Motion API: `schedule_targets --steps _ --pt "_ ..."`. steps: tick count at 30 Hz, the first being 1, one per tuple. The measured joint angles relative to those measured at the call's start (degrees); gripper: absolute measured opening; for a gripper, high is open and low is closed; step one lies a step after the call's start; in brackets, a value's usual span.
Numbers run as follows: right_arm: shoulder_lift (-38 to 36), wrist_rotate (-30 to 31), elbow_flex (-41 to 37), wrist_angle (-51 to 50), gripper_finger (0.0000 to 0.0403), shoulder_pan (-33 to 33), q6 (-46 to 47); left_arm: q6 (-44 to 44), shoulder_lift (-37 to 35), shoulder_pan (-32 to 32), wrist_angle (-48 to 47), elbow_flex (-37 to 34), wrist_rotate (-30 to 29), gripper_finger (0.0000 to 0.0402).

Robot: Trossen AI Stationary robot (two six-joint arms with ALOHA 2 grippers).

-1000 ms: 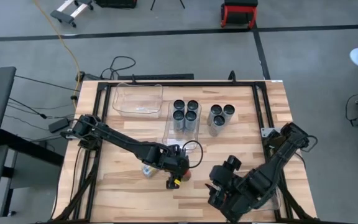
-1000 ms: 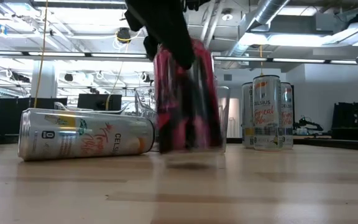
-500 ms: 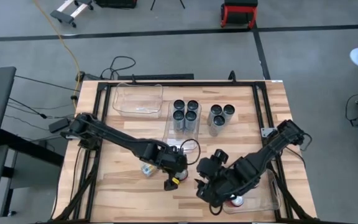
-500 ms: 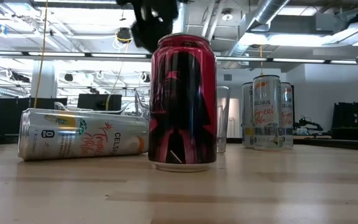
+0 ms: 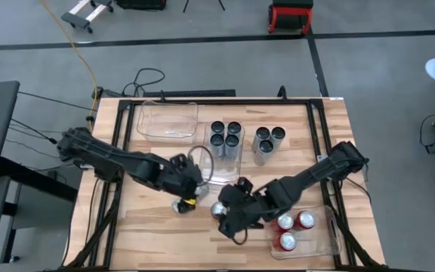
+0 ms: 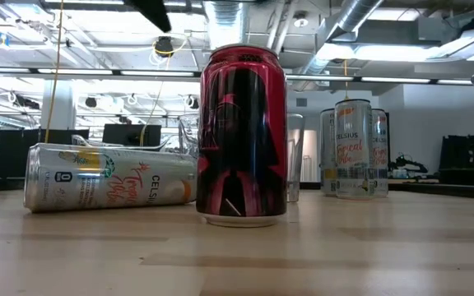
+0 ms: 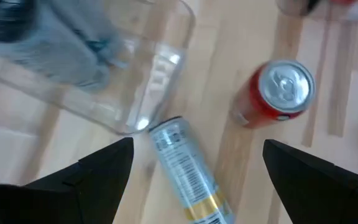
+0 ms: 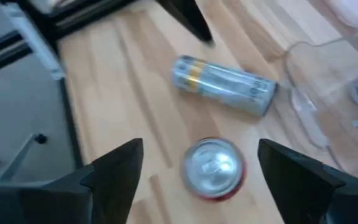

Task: Sort soda cans
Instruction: Put the red soda can into the bottom transparent bin

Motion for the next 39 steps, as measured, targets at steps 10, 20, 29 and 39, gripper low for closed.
schedule_targets --steps 10,20,29,39 --pt "0.0 -10.1 -5.8 1.0 0.0396 -3.9 1.9 -7.8 -4.6 -2.7 -2.2 0.0 -3.4 0.0354" --pt "2.3 -10.4 -6.4 5.2 0.04 -4.5 -5.4 -12.2 -4.0 -5.4 -2.6 0.0 -6.2 0.0354" --pt "8.4 -12.6 -6.5 3.3 0.04 -4.4 -8.6 -17.7 -4.0 -8.3 -4.1 0.0 -6.8 0.0354" --pt "8.4 -12.6 -6.5 4.6 0.0366 -6.1 -9.0 -20.6 -4.0 -8.8 -5.1 0.0 -8.8 0.0354"
